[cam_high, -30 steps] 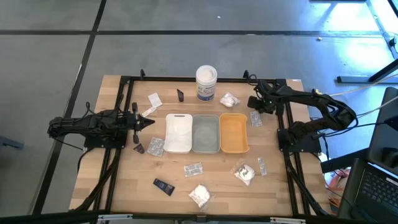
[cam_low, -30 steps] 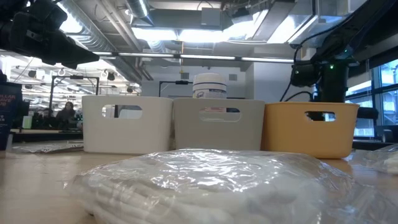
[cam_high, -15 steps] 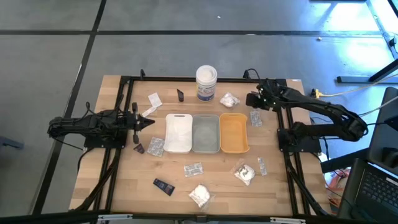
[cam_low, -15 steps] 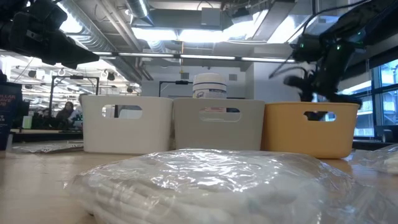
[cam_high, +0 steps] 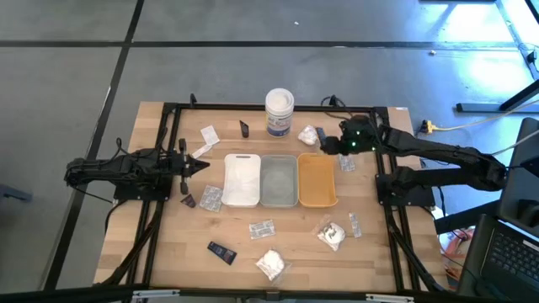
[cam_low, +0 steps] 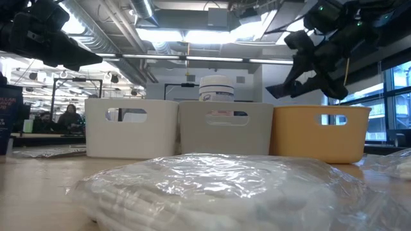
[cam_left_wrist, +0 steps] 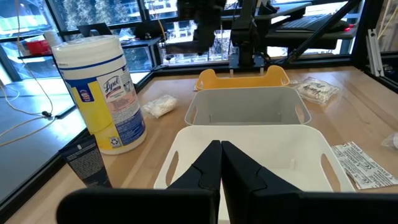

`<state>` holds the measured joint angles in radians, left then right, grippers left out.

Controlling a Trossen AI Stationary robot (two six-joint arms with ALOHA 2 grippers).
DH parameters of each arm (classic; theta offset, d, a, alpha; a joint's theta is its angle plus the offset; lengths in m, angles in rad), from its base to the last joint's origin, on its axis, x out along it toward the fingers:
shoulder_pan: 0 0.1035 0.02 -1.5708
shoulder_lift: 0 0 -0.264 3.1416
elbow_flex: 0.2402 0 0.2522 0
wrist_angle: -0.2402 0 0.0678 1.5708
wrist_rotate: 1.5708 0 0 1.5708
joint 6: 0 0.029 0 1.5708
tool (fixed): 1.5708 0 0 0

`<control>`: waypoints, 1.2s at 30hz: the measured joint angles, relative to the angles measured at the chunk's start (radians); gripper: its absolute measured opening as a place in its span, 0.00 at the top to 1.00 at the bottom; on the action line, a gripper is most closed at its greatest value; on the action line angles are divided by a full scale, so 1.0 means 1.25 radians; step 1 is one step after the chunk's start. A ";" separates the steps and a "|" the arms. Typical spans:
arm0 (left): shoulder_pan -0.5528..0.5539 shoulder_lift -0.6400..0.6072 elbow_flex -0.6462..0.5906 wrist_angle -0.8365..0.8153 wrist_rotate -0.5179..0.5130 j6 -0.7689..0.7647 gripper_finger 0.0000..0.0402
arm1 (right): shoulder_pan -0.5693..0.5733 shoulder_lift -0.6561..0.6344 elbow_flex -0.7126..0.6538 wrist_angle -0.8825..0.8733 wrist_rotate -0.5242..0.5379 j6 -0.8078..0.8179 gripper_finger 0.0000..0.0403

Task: Pick & Place Travel size toiletries
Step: Put the black shave cream into the yellow bin

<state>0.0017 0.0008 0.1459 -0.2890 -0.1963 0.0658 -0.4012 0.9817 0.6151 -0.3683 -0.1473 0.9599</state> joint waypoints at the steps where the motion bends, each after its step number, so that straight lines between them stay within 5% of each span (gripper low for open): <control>1: 0.000 0.000 0.000 0.000 0.000 0.000 0.99 | 0.022 0.000 0.000 0.002 0.008 0.009 0.64; 22: 0.000 0.000 0.000 0.000 0.000 0.000 0.99 | 0.466 0.007 0.000 0.043 0.240 0.254 0.67; 27: 0.000 0.000 0.000 0.000 0.000 0.000 0.99 | 0.516 0.047 0.000 0.031 0.307 0.303 0.62; 36: 0.000 0.000 0.000 0.000 0.000 0.000 0.99 | 0.510 0.143 0.000 0.006 0.370 0.382 0.67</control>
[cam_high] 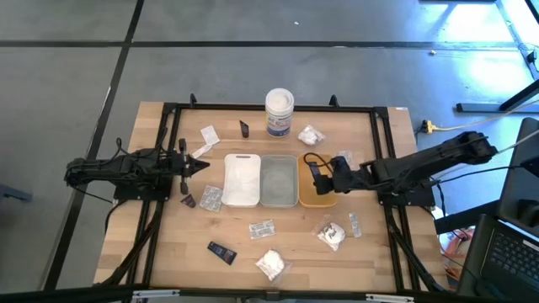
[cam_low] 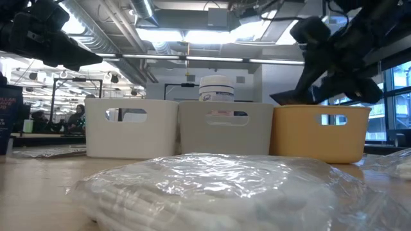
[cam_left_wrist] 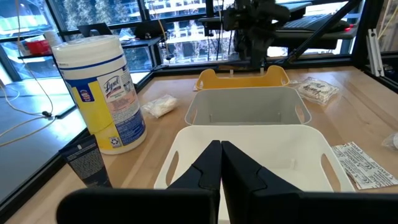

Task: Pick & Place Travel size toiletries
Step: Put the black shave cream into the yellow bin

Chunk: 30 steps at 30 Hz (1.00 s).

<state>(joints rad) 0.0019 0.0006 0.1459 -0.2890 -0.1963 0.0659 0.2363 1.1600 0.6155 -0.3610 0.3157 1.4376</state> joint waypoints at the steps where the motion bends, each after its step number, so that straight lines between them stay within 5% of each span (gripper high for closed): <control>1: 0.000 0.000 0.000 0.000 0.000 0.000 0.99 | -0.001 0.012 0.000 0.001 0.001 0.006 0.66; 10: 0.000 0.000 0.000 0.000 0.000 0.000 0.99 | -0.018 0.112 0.000 -0.004 -0.021 0.059 0.66; 30: 0.000 0.000 0.000 0.000 0.000 0.000 0.99 | -0.054 0.123 0.000 -0.064 -0.082 0.052 0.62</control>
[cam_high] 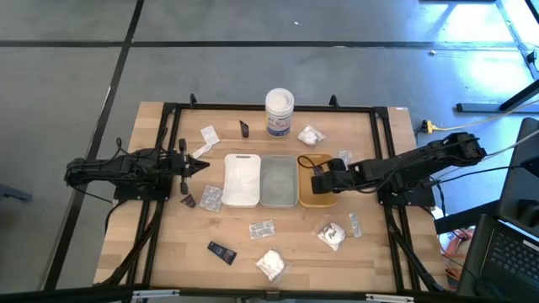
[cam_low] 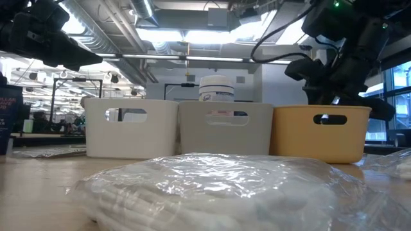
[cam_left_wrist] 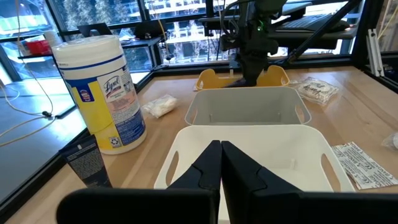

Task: Pick & Place Travel size toiletries
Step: Put the black shave cream into the yellow bin, then put the white band-aid into the white bin

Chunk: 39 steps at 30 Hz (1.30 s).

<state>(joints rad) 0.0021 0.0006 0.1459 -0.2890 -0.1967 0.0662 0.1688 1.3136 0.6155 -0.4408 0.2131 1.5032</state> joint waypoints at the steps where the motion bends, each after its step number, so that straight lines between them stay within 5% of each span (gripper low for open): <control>1: 0.000 0.000 0.000 0.000 0.000 0.000 0.99 | 0.000 0.000 0.000 0.007 -0.002 -0.006 0.60; 8: 0.000 0.000 0.000 0.000 0.000 0.000 0.99 | 0.000 0.000 0.000 0.052 -0.012 -0.035 0.41; 14: 0.000 0.000 0.000 0.000 0.000 0.000 0.99 | -0.003 -0.005 0.000 0.135 -0.015 -0.102 0.38; 39: 0.000 0.000 0.000 0.000 0.000 0.000 0.99 | -0.169 -0.098 0.130 0.135 0.025 -0.549 0.78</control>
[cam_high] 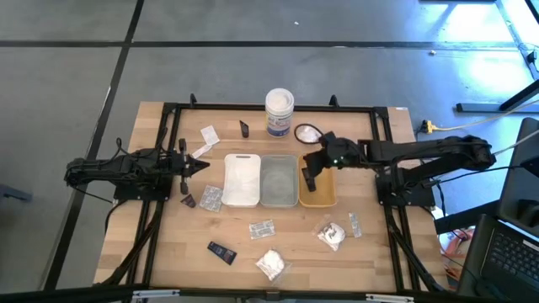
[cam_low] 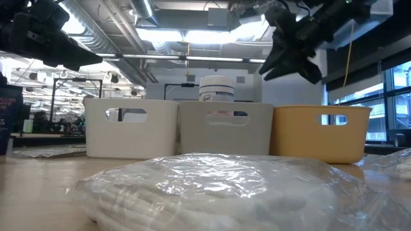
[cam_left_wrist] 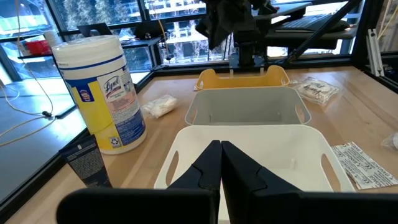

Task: Pick & Place Travel size toiletries
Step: Put the white band-aid into the white bin

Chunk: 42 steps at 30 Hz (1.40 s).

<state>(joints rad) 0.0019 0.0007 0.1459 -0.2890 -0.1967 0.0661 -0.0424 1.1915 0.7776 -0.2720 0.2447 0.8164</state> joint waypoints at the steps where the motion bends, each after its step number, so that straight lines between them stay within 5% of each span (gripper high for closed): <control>1: 0.000 0.000 0.000 0.000 0.000 0.000 0.99 | -0.005 0.000 0.013 -0.020 -0.002 -0.009 0.79; 10: 0.000 0.000 0.000 0.000 0.000 0.000 0.99 | -0.053 0.000 0.128 -0.387 0.011 0.002 0.90; 18: 0.000 0.000 0.000 0.000 0.000 0.000 0.99 | -0.101 -0.020 0.145 -0.698 0.155 0.074 0.80; 29: 0.000 0.000 0.000 0.000 0.000 0.000 0.99 | -0.264 -0.077 0.136 -0.658 0.187 -0.043 0.69; 42: 0.000 0.000 0.000 0.000 0.000 0.000 0.99 | -0.485 -0.078 0.000 -0.387 0.006 -0.244 0.72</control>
<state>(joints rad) 0.0021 0.0009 0.1459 -0.2890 -0.1967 0.0658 -0.6488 1.0935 0.7770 -0.7560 0.2521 0.5116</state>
